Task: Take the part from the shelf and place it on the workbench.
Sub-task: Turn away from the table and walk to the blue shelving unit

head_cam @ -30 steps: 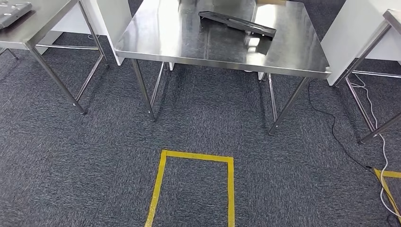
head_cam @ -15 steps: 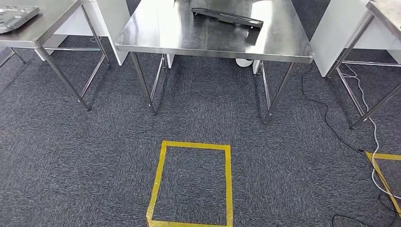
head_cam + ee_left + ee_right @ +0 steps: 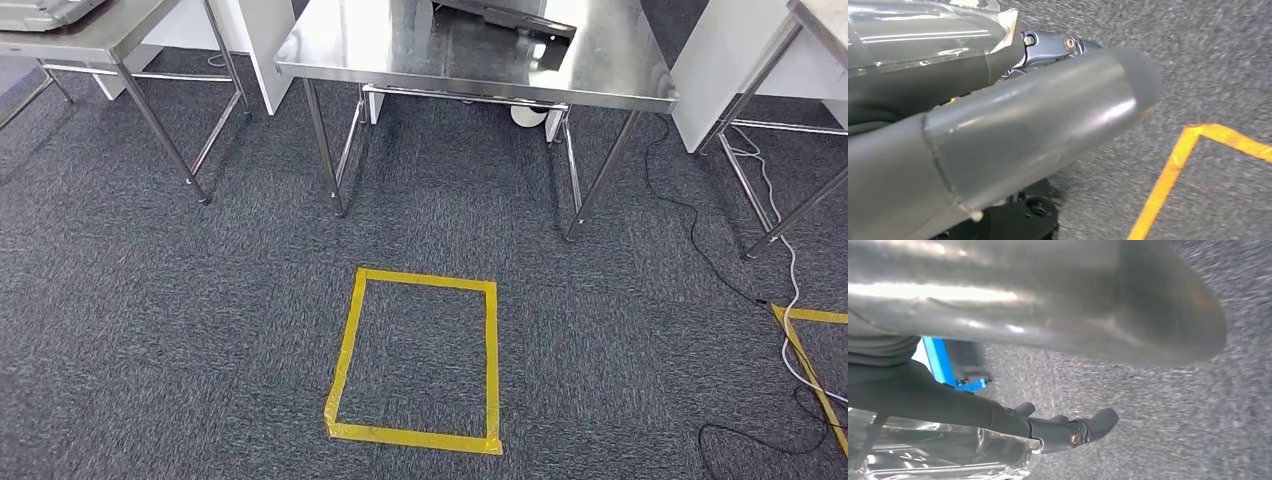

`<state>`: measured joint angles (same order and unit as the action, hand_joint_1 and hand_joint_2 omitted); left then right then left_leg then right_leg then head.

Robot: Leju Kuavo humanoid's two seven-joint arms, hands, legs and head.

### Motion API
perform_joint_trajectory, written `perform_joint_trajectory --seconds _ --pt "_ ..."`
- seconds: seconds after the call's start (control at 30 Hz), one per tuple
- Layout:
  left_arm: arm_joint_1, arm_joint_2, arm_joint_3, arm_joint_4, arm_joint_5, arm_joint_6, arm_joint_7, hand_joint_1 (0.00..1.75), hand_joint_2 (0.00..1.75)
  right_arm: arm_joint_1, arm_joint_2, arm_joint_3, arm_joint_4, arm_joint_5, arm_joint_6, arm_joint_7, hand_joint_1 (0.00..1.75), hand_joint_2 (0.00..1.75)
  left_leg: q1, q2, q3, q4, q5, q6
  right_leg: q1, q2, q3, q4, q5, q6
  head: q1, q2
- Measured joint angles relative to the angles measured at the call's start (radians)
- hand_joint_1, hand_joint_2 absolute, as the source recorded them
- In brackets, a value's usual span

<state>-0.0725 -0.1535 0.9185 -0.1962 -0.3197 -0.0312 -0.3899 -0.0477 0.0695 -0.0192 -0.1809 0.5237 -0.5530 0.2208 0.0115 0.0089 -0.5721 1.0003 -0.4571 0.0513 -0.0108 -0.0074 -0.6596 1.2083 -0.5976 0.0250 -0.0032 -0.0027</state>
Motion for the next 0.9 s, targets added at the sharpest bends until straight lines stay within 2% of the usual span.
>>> perform_joint_trajectory --seconds 0.03,0.07,0.1,0.13,0.17,0.2,0.23,0.27,0.3,0.33,0.37,0.4,0.43,0.47,0.5,0.53,0.57,0.6,0.63,0.67,0.7,0.73,0.77,0.8,0.83,0.9 --pt "0.0 0.0 0.0 0.0 0.0 0.0 0.0 0.0 0.0 0.0 -0.001 -0.002 0.0 0.0 0.0 0.0 0.0 0.0 0.0 0.001 -0.02 0.001 0.015 -0.001 -0.001 0.0 0.001 0.05 -0.016 0.007 0.001 0.0" --pt "0.0 0.0 0.0 0.0 0.0 0.0 0.0 0.0 0.0 0.0 -0.001 -0.003 0.0 0.0 0.0 0.0 0.0 0.0 -0.001 0.003 -0.038 0.001 0.03 -0.003 -0.003 0.001 0.013 0.079 -0.009 0.018 0.002 0.0" --pt "0.0 -0.001 0.0 0.0 0.0 -0.001 0.0 0.0 0.0 0.0 -0.002 -0.005 0.0 0.0 0.0 0.0 0.0 0.0 0.0 0.004 -0.056 0.002 0.046 -0.006 -0.004 0.001 0.039 0.078 0.015 0.032 0.002 0.0" --pt "0.0 -0.001 0.0 0.001 0.0 -0.001 0.0 0.0 0.0 -0.001 -0.003 -0.005 0.0 0.0 0.0 0.0 0.0 0.0 0.0 0.005 -0.073 0.003 0.061 -0.01 -0.006 0.001 0.08 0.044 0.04 0.043 0.002 0.0" --pt "0.0 -0.001 0.0 0.001 0.0 -0.001 0.0 0.0 0.0 -0.002 -0.004 -0.006 0.0 0.0 0.0 0.0 0.0 0.0 -0.001 0.005 -0.087 0.005 0.076 -0.015 -0.007 0.002 0.138 -0.022 0.051 0.047 0.003 0.0" --pt "0.0 -0.002 0.0 0.001 0.0 -0.001 0.0 0.0 0.0 -0.004 -0.004 -0.006 0.0 0.0 -0.001 0.0 0.0 0.0 -0.002 0.005 -0.099 0.006 0.09 -0.021 -0.005 0.003 0.204 -0.116 0.042 0.043 0.002 0.0" --pt "-0.001 -0.002 0.0 0.001 0.0 -0.001 0.0 0.0 0.0 -0.005 -0.004 -0.006 0.0 0.0 -0.001 0.0 0.0 0.0 -0.004 0.005 -0.104 0.004 0.104 -0.028 -0.003 0.005 0.255 -0.194 0.025 0.033 0.001 0.0" --pt "-0.001 -0.002 0.0 0.001 0.0 -0.002 0.0 0.0 0.0 -0.007 -0.004 -0.007 0.0 0.001 -0.001 -0.001 0.0 0.0 -0.004 0.006 -0.105 0.001 0.117 -0.034 0.001 0.006 0.287 -0.25 0.009 0.022 -0.001 0.0" --pt "-0.001 -0.002 0.0 0.001 0.0 -0.002 0.0 0.0 0.0 -0.007 -0.004 -0.007 0.0 0.001 -0.001 -0.001 0.0 0.0 -0.003 0.006 -0.105 -0.004 0.131 -0.041 0.005 0.007 0.296 -0.277 0.003 0.011 -0.003 0.0" --pt "0.001 -0.002 0.0 0.001 0.0 -0.002 0.0 0.0 0.0 -0.007 -0.004 -0.007 0.0 0.001 -0.001 -0.001 0.0 0.0 0.0 0.006 -0.106 -0.008 0.14 -0.047 0.002 0.006 0.287 -0.272 0.012 0.0 -0.004 0.0" --pt "0.003 -0.002 0.0 0.001 0.0 -0.001 0.0 0.0 0.0 -0.007 -0.005 -0.008 0.0 0.001 -0.002 -0.001 0.0 0.0 0.003 0.004 -0.11 -0.003 0.127 -0.052 0.0 0.004 0.278 -0.27 0.023 -0.01 -0.005 0.0" --pt "0.005 -0.002 0.0 0.002 0.0 -0.001 0.0 0.0 0.0 -0.006 -0.005 -0.008 0.001 0.0 -0.002 -0.001 0.0 0.0 0.006 0.002 -0.117 0.017 0.092 -0.057 -0.002 0.002 0.267 -0.269 0.035 -0.023 -0.007 0.0" --pt "0.006 -0.001 0.0 0.002 0.0 -0.001 0.0 0.0 0.0 -0.006 -0.005 -0.008 0.001 0.0 -0.002 -0.001 0.0 0.0 0.008 0.0 -0.126 0.057 0.035 -0.06 -0.004 -0.001 0.254 -0.269 0.049 -0.033 -0.009 0.0" --pt "0.006 -0.002 0.0 0.002 0.0 -0.001 0.0 0.0 0.0 -0.005 -0.005 -0.009 0.001 0.0 -0.002 -0.001 0.0 0.0 0.008 -0.002 -0.135 0.117 -0.03 -0.063 0.0 -0.004 0.24 -0.268 0.062 -0.04 -0.011 0.0" --pt "0.006 -0.002 0.0 0.003 0.0 -0.001 0.0 0.0 0.0 -0.004 -0.005 -0.01 0.001 -0.001 -0.002 -0.002 0.0 0.0 0.009 -0.002 -0.143 0.186 -0.081 -0.066 0.003 -0.005 0.225 -0.268 0.074 -0.046 -0.012 0.0" --pt "0.005 -0.001 0.0 0.003 0.0 -0.001 0.0 0.0 0.0 -0.004 -0.005 -0.01 0.001 -0.002 -0.003 -0.004 0.0 0.0 0.009 -0.003 -0.148 0.252 -0.103 -0.068 0.006 -0.006 0.208 -0.267 0.085 -0.047 -0.012 0.0" --pt "0.005 -0.001 0.0 0.003 0.0 0.0 -0.001 0.0 0.0 -0.003 -0.005 -0.012 0.001 -0.005 -0.003 -0.007 0.0 0.0 0.009 -0.003 -0.146 0.301 -0.093 -0.069 0.008 -0.007 0.192 -0.264 0.095 -0.047 -0.012 0.0" --pt "0.005 -0.001 0.0 0.003 0.0 0.0 -0.002 0.0 0.0 -0.003 -0.005 -0.014 0.001 -0.009 -0.004 -0.011 0.0 0.0 0.009 -0.003 -0.133 0.321 -0.062 -0.068 0.01 -0.008 0.176 -0.261 0.104 -0.046 -0.012 0.0" --pt "0.005 -0.001 0.0 0.003 0.0 0.001 -0.002 0.0 0.0 -0.002 -0.006 -0.017 0.001 -0.012 -0.004 -0.016 0.0 0.0 0.008 -0.003 -0.105 0.306 -0.025 -0.065 0.011 -0.008 0.163 -0.257 0.112 -0.043 -0.012 0.0" --pt "0.005 0.0 0.0 0.003 -0.001 0.001 -0.003 0.0 0.0 -0.002 -0.006 -0.02 0.001 -0.015 -0.005 -0.02 0.0 0.0 0.008 -0.004 -0.059 0.255 -0.005 -0.06 0.011 -0.008 0.152 -0.251 0.119 -0.04 -0.012 0.0" --pt "0.004 0.0 0.0 0.003 -0.001 0.002 -0.004 0.0 0.0 -0.002 -0.006 -0.023 0.001 -0.017 -0.005 -0.023 0.0 0.0 0.006 -0.005 0.0 0.179 -0.005 -0.053 0.013 -0.008 0.143 -0.245 0.124 -0.036 -0.012 0.0" --pt "0.004 0.001 0.0 0.003 -0.002 0.002 -0.005 0.0 0.0 -0.002 -0.005 -0.026 0.001 -0.018 -0.005 -0.025 0.0 0.0 0.004 -0.005 0.056 0.1 -0.022 -0.046 0.015 -0.008 0.138 -0.239 0.129 -0.032 -0.012 0.0" --pt "0.003 0.001 0.0 0.003 -0.002 0.002 -0.005 0.0 0.0 -0.002 -0.005 -0.029 0.001 -0.019 -0.005 -0.027 0.0 0.0 0.001 -0.006 0.097 0.039 -0.043 -0.04 0.016 -0.009 0.133 -0.235 0.134 -0.026 -0.012 0.0" --pt "0.003 0.002 0.0 0.003 -0.002 0.002 -0.006 0.0 0.0 -0.003 -0.005 -0.031 0.001 -0.02 -0.005 -0.03 0.0 0.0 -0.002 -0.005 0.117 0.002 -0.058 -0.036 0.016 -0.009 0.128 -0.232 0.139 -0.019 -0.012 0.0" --pt "0.002 0.001 0.0 0.003 -0.003 0.002 -0.007 0.0 0.0 -0.004 -0.006 -0.033 0.001 -0.021 -0.005 -0.033 0.0 0.0 -0.002 -0.005 0.123 -0.02 -0.064 -0.032 0.017 -0.01 0.124 -0.23 0.144 -0.011 -0.012 0.0" --pt "0.002 0.0 -0.001 0.003 -0.004 0.003 -0.008 0.0 0.0 -0.004 -0.007 -0.037 0.001 -0.024 -0.005 -0.035 0.0 0.0 0.001 -0.003 0.12 -0.044 -0.057 -0.017 0.017 -0.008 0.103 -0.207 0.133 -0.001 -0.01 0.0"
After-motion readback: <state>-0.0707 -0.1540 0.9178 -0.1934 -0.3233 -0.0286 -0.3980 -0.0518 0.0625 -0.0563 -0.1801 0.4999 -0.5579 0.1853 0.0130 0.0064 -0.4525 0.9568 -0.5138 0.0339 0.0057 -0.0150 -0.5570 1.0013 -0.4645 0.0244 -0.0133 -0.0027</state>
